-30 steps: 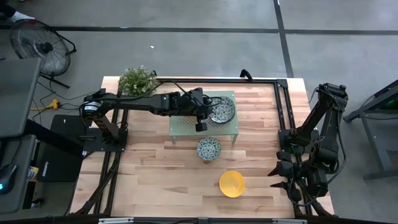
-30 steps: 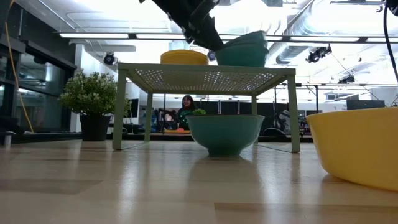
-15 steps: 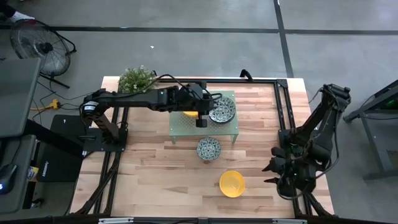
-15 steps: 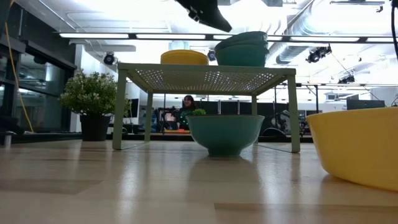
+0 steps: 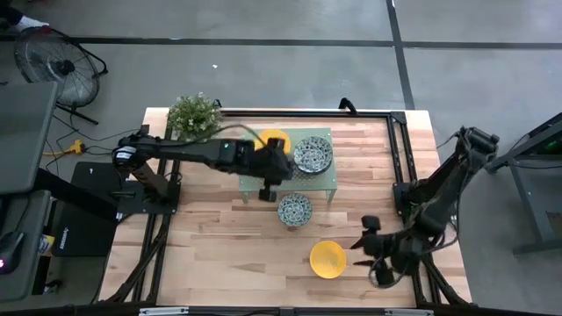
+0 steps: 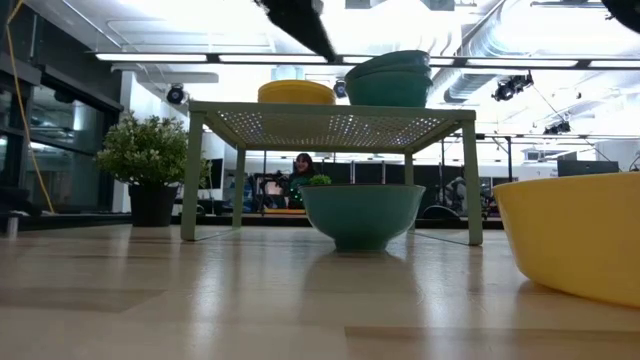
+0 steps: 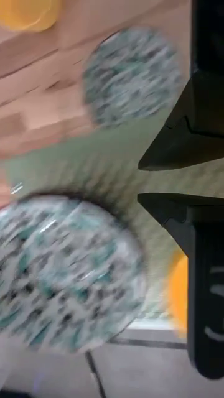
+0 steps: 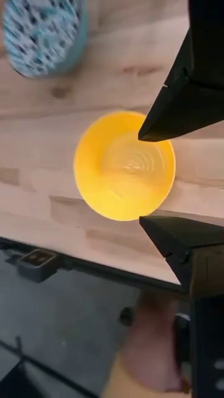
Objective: Pick & Place Mini bowls
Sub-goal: Stack the yellow bowl on top of the yellow bowl on the shelf
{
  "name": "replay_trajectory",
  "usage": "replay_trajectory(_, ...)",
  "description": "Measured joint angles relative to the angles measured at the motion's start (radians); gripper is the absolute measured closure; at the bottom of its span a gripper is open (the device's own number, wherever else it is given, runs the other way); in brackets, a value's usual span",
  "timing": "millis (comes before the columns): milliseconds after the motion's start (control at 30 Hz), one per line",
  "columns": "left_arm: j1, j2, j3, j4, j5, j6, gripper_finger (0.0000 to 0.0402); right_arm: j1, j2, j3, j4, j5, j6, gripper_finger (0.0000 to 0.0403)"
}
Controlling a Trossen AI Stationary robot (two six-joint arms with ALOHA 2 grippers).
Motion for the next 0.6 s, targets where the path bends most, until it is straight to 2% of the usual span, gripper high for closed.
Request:
replay_trajectory(133,-0.104,-0.049,-0.001,-0.114,-0.112,-0.057,0.0337,-0.028,0.114,0.000,0.060,-0.023,0.069,0.0208)
replay_trajectory(267,-0.220,-0.110,-0.035,-0.184,-0.214,-0.134,0.0337,-0.081,0.189,0.013,0.065,-0.063,0.287,0.0208)
replay_trajectory(333,-0.286,-0.163,-0.078,-0.248,-0.255,-0.186,0.0337,-0.116,0.209,0.025,0.066,-0.103,0.395,0.0208)
replay_trajectory(600,-0.540,-0.335,-0.327,-0.195,-0.381,-0.433,0.0337,-0.199,0.217,0.027,0.076,-0.195,0.681,0.0208)
